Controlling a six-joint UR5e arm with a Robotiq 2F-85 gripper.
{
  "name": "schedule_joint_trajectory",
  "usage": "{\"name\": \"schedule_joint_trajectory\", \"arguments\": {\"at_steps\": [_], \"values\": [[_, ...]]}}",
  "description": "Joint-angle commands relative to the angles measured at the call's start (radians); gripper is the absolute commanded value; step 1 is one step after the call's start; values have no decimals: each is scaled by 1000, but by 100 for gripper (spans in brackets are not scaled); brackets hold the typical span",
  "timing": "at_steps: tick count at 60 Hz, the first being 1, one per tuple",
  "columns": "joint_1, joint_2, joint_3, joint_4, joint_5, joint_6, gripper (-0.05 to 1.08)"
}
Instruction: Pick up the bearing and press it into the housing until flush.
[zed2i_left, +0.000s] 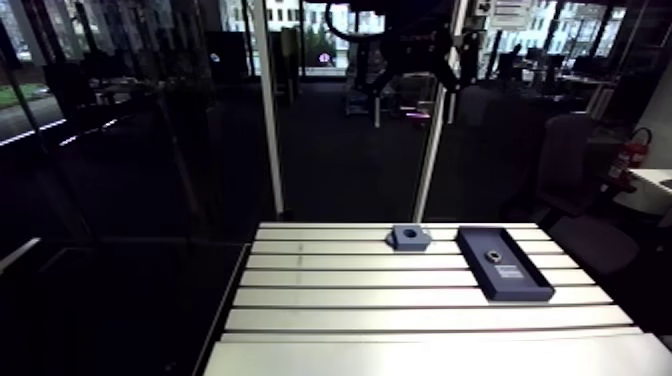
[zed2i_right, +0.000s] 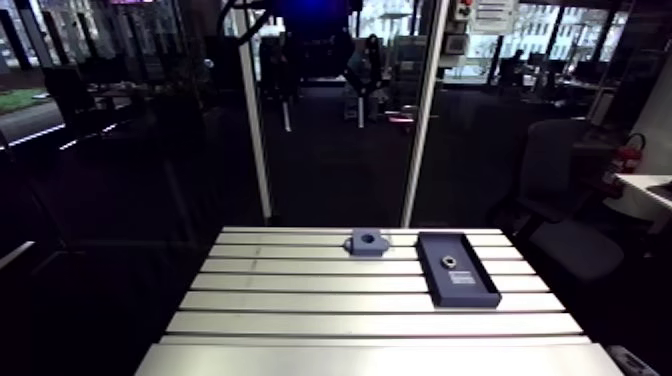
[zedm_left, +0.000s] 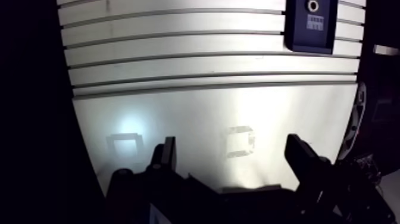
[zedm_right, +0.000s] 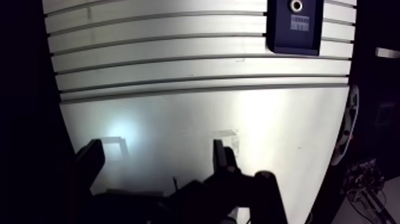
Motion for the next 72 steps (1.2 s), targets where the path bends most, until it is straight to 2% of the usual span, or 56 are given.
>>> {"name": "schedule_joint_trajectory", "arguments": {"at_steps": [1,18,31,44,72], "values": [[0,2,-1,0,0,0,0],[1,1,7,0,-1,0,0],[7,1,-27,3,0,0,0],[9,-4,-16,5,6,0,0],[10,-10,-10,8,3,0,0]]}}
